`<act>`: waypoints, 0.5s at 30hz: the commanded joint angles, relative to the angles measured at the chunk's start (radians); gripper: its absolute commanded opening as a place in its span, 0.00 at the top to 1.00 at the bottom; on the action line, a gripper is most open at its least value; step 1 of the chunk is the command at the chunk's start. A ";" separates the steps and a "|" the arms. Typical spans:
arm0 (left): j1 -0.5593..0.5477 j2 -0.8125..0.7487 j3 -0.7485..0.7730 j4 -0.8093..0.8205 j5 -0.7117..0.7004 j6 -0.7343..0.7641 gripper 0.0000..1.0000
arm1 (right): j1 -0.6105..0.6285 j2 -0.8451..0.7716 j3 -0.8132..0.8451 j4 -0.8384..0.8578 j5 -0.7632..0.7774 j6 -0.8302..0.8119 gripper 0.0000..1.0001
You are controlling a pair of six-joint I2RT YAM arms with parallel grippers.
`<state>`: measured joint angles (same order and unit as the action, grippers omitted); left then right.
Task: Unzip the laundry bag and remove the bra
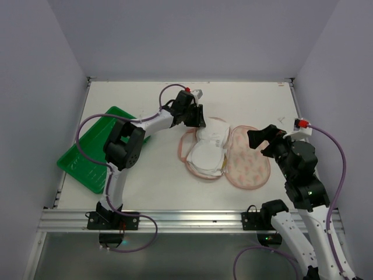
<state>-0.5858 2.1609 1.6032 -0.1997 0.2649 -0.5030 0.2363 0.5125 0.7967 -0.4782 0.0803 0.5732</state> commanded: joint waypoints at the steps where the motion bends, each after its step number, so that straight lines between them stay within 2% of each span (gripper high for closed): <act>1: -0.006 -0.047 -0.023 0.068 0.007 0.024 0.64 | 0.000 0.014 -0.008 0.041 -0.025 0.007 0.01; 5: -0.008 -0.050 -0.023 0.068 0.004 0.032 0.78 | 0.000 0.017 -0.007 0.041 -0.030 0.011 0.01; 6: -0.006 -0.055 -0.025 0.069 0.005 0.032 0.86 | 0.000 0.017 -0.007 0.041 -0.031 0.011 0.01; 9: -0.008 -0.061 -0.031 0.069 0.008 0.031 1.00 | 0.000 0.017 -0.007 0.041 -0.033 0.013 0.01; 11: -0.006 -0.073 -0.037 0.068 0.023 0.020 1.00 | 0.000 0.014 -0.005 0.041 -0.031 0.016 0.01; 15: -0.006 -0.198 -0.077 0.088 0.045 -0.002 1.00 | 0.000 0.008 0.007 0.041 -0.030 0.019 0.01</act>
<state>-0.5903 2.1147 1.5425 -0.1665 0.2794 -0.4915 0.2363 0.5232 0.7925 -0.4770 0.0597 0.5804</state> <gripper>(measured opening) 0.029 0.985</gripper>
